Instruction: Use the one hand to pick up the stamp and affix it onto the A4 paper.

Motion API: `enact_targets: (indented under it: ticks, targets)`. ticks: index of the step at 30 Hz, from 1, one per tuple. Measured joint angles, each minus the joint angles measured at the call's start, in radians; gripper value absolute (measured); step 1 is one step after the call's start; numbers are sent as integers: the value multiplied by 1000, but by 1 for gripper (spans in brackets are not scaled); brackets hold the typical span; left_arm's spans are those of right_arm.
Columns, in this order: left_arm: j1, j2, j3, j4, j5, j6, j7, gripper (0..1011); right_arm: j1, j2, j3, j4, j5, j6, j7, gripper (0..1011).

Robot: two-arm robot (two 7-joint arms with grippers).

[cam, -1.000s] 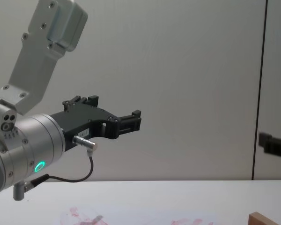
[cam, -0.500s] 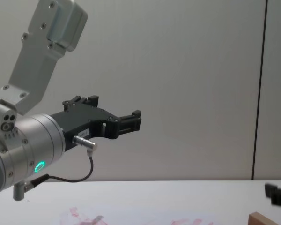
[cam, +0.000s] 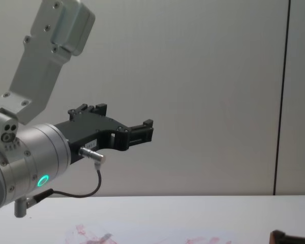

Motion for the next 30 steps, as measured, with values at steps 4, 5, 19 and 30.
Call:
enact_targets:
  ticks: [4, 5, 19, 30]
  targets:
    - [0, 0, 0, 0, 0, 0, 0, 1001, 24, -17, -9, 39, -25, 4, 13, 1001]
    - [0, 0, 0, 0, 0, 0, 0, 1001, 33, -23, -12, 52, -34, 4, 17, 1001]
    - [0, 0, 0, 0, 0, 0, 0, 1002, 81, -58, -32, 134, -85, 7, 41, 1001]
    - [0, 0, 0, 0, 0, 0, 0, 1001, 95, -68, -37, 157, -100, 7, 48, 1001]
